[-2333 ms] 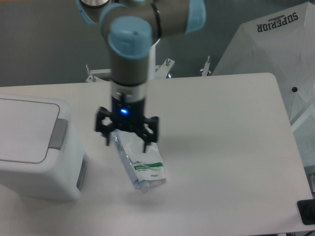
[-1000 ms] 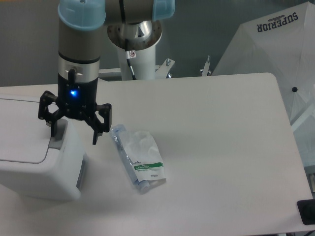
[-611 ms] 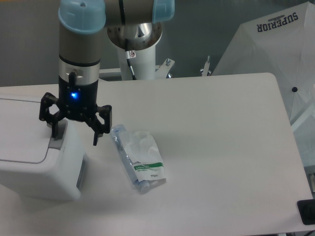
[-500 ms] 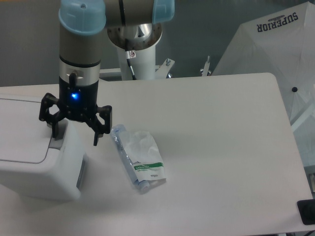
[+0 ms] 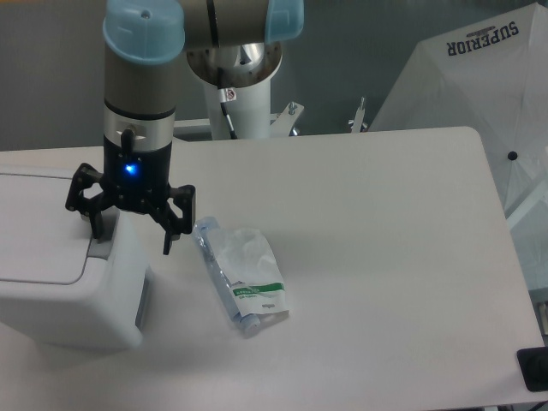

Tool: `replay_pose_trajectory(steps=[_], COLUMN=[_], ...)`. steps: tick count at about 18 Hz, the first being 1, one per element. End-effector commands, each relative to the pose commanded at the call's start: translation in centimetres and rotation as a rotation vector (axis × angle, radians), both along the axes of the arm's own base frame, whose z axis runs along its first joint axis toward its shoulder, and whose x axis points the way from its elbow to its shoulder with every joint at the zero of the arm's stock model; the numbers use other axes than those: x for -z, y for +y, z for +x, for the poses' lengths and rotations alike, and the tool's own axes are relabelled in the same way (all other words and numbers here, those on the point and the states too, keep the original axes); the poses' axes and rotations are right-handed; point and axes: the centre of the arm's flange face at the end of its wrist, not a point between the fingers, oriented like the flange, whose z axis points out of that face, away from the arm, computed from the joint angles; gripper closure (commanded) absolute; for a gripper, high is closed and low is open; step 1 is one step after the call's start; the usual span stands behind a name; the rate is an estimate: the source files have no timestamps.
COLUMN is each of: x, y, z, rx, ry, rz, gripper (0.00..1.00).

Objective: Open the trash can
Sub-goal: 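Lower the gripper onto the lid edge and push it open, then lift the gripper up away from the opened trash can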

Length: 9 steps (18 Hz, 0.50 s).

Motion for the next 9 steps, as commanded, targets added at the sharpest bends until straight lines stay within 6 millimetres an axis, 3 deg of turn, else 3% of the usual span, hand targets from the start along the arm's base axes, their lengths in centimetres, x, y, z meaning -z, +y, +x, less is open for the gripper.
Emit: replay_pose_trajectory(steps=[9], x=[0.09], y=[-0.33], z=[-1.09], rx=[-0.015], ry=[-0.001], rz=[0.000], gripper=[0.00])
